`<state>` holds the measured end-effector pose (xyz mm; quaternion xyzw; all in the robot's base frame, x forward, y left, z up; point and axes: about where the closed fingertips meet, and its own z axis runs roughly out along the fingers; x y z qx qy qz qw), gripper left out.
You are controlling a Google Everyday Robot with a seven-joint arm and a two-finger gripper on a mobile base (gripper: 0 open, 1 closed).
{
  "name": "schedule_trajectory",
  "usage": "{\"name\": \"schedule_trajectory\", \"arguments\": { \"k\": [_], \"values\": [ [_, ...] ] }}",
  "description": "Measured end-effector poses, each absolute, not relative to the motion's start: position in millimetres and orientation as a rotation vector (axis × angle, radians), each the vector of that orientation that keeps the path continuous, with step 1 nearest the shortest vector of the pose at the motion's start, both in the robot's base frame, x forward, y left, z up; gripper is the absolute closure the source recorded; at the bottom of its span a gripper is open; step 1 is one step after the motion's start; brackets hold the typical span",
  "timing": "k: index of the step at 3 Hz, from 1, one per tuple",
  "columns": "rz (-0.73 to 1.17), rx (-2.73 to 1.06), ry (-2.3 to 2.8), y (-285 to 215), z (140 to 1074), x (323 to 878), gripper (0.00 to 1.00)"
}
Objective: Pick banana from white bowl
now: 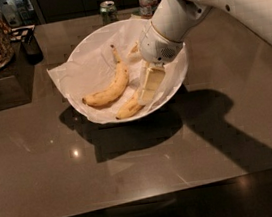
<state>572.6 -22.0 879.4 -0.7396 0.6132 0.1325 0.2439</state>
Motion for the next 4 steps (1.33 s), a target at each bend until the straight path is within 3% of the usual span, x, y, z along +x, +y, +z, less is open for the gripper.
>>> {"name": "schedule_trajectory", "arguments": {
  "k": [3,4],
  "values": [
    [0.417,-2.031,1.695,-12,851,559,0.24],
    [0.421,-2.033,1.697,-11,848,557,0.29]
  ]
}}
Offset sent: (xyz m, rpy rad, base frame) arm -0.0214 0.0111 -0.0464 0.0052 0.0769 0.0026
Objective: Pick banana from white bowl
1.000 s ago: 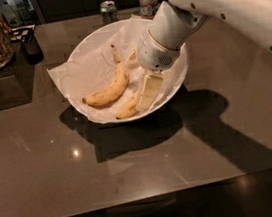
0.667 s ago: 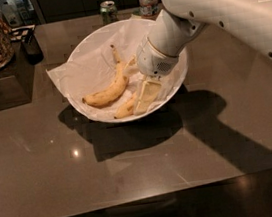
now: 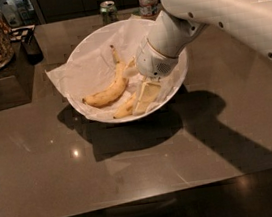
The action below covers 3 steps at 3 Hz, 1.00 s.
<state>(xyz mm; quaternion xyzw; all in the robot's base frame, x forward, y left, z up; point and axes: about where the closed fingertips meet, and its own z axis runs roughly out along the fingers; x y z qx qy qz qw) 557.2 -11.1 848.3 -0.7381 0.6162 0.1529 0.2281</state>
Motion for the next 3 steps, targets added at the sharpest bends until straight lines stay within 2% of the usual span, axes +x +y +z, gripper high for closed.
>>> {"name": "schedule_trajectory", "arguments": {
  "k": [3],
  "values": [
    [0.426,-2.039,1.704,-10.7,843.6,553.1,0.98]
  ]
}}
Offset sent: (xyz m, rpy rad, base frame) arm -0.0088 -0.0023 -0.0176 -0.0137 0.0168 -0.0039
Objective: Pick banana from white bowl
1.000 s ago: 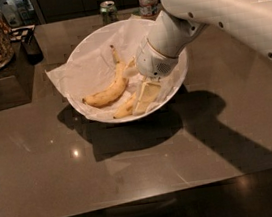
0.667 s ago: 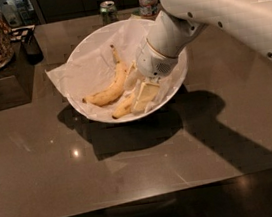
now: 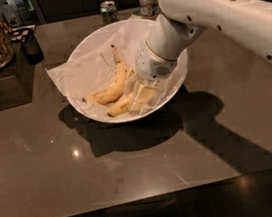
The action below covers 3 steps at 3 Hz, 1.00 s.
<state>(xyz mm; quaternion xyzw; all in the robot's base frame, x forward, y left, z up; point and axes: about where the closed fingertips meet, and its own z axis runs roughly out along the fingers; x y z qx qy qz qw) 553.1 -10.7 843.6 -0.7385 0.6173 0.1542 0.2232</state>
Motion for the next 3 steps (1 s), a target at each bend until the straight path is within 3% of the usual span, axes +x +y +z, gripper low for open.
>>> {"name": "schedule_trajectory", "arguments": {
  "k": [3],
  "values": [
    [0.323,-1.993,1.740,-25,861,566,1.00]
  ]
}}
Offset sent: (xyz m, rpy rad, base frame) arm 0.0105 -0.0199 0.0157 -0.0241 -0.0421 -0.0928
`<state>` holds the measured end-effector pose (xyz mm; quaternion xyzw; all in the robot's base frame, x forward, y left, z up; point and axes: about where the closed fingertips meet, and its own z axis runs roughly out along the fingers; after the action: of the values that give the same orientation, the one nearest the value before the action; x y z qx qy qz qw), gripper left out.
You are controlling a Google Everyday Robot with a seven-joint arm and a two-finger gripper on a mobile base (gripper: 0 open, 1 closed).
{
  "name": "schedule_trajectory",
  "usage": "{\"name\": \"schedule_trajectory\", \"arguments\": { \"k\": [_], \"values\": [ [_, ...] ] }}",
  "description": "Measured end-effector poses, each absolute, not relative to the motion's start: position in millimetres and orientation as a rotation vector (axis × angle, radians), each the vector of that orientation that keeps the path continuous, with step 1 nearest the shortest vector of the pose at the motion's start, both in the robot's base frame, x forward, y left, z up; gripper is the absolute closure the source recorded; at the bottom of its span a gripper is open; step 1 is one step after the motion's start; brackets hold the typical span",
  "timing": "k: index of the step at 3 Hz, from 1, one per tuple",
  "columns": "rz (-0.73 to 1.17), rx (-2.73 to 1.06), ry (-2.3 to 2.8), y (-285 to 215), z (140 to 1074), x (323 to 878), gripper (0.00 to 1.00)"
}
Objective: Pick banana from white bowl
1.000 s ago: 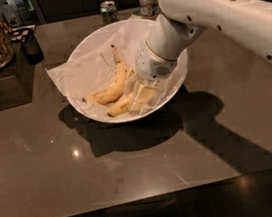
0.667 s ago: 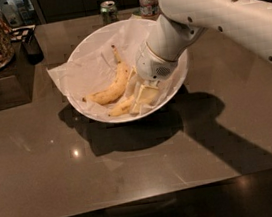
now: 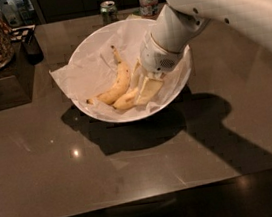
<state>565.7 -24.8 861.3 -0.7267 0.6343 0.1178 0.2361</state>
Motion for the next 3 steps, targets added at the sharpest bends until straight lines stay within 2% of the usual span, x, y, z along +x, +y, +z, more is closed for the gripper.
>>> {"name": "schedule_trajectory", "arguments": {
  "k": [1,3],
  "values": [
    [0.228,-1.969,1.725,-34,881,582,1.00],
    [0.237,-1.905,1.663,-41,908,594,1.00]
  ]
}}
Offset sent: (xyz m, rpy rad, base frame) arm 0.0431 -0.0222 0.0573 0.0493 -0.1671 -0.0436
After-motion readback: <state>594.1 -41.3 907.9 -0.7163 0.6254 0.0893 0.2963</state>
